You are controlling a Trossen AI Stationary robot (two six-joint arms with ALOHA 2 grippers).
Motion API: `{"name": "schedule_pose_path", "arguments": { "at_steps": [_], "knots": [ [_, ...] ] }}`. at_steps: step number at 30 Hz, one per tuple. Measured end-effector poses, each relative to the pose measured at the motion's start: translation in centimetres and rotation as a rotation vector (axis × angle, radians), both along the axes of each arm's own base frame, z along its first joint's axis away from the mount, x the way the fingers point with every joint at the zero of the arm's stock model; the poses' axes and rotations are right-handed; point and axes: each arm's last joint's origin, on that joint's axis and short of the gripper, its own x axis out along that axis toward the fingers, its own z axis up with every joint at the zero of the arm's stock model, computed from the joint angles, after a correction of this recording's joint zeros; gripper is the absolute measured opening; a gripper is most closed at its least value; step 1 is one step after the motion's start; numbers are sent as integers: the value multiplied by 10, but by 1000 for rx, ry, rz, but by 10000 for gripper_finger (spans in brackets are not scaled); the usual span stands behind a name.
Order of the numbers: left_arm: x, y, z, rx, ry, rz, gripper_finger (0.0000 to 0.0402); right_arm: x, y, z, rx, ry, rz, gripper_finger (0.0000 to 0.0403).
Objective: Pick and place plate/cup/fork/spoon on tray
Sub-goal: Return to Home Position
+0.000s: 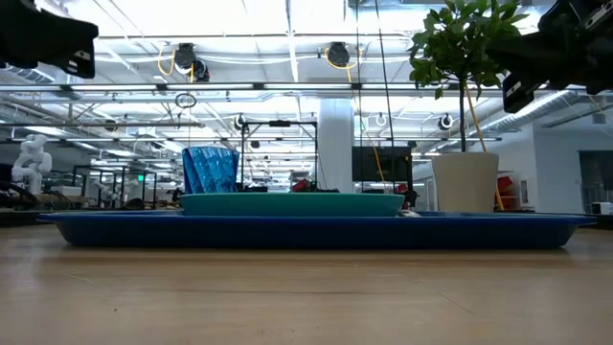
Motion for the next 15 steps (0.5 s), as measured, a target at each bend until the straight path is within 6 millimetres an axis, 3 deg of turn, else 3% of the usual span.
{"name": "schedule_pose_path", "arguments": {
  "at_steps": [9, 15],
  "knots": [
    [7, -1, -23, 21, 57, -3, 2, 0, 0, 0, 30, 0, 8, 0],
    [12, 6, -24, -7, 16, 8, 2, 0, 1, 0, 24, 4, 32, 0]
  ]
}}
